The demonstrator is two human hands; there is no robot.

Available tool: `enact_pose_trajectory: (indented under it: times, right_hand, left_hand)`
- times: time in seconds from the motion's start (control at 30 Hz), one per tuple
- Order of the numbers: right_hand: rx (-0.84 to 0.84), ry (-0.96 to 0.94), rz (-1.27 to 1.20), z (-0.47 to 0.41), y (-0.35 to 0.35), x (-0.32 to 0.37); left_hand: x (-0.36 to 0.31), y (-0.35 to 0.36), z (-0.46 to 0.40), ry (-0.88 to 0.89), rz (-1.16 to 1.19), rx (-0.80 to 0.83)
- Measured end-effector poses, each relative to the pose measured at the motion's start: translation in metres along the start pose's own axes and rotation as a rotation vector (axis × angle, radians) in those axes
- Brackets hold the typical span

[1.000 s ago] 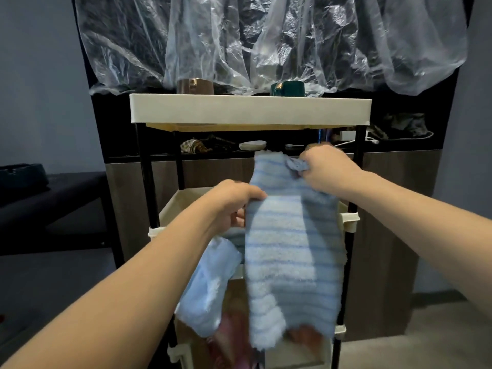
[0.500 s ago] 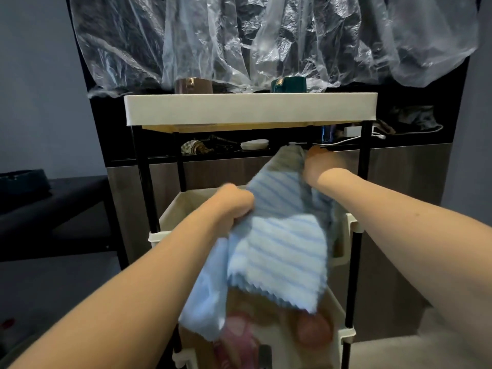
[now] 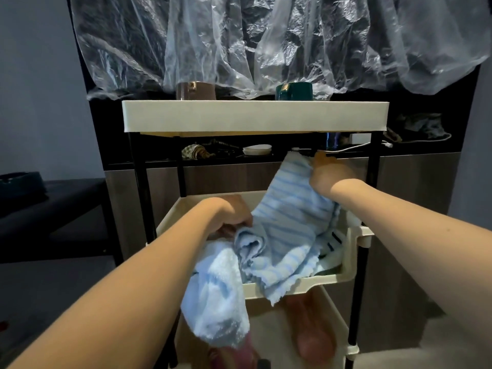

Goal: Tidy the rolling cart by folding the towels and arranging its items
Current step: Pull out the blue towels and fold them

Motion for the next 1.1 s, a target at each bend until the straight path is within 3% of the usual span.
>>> enact_pose_trajectory:
  times: [0.1,0.2,0.23,0.27,0.37,0.5,0.53,0.67,0.8,0.93,1.03,1.1]
  right_hand:
    - [-0.009,-0.086,-0.105,-0.002,-0.001,0.005]
    - [0.033,-0.163,-0.275,0.002,0.005,0.011]
    - [0.043,-0.186,-0.346,0.005,0.005,0.014]
    - [0.056,-0.203,-0.408,0.008,0.003,0.017]
    - [0.09,-0.26,-0.447,0.015,0.002,0.02]
    - [0.061,-0.307,-0.38,0.018,0.003,0.021]
    - [0.071,-0.305,-0.371,0.019,0.002,0.023]
    - [0.158,-0.268,-0.571,0.023,-0.007,0.024]
    - [0.292,-0.043,-0.973,0.045,-0.019,0.012]
    - [0.442,-0.201,-0.836,0.062,-0.024,0.022]
    - [0.344,-0.137,-0.664,0.052,-0.019,0.019]
    - [0.301,-0.119,-0.609,0.048,-0.015,0.018]
  left_hand:
    - [-0.003,-0.018,-0.009,0.078,0.509,-0.096]
    - [-0.002,-0.03,-0.012,-0.025,1.157,0.043]
    - [-0.006,-0.036,-0.012,0.013,1.25,0.078]
    - [-0.01,-0.043,-0.012,0.086,1.224,0.069]
    - [-0.018,-0.051,-0.002,0.292,0.72,-0.129]
    - [-0.022,-0.055,0.0,0.365,0.191,-0.391]
    - [-0.023,-0.056,0.002,0.379,0.153,-0.423]
    - [-0.034,-0.052,0.007,0.468,0.468,-0.326]
    - [-0.042,-0.052,0.003,0.517,0.43,-0.379]
    - [-0.046,-0.047,-0.002,0.518,0.372,-0.498]
    - [-0.049,-0.049,0.002,0.538,0.35,-0.516]
    - [-0.043,-0.048,0.004,0.485,0.387,-0.408]
Point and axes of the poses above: each hand's wrist, its own z-axis away from the middle knuckle, its own y-axis out of the palm, x = y × z, the point moved 5 cm from there along -z, towards the middle knuckle, and after that the axes turned 3 degrees about z, right-handed, at the moved point
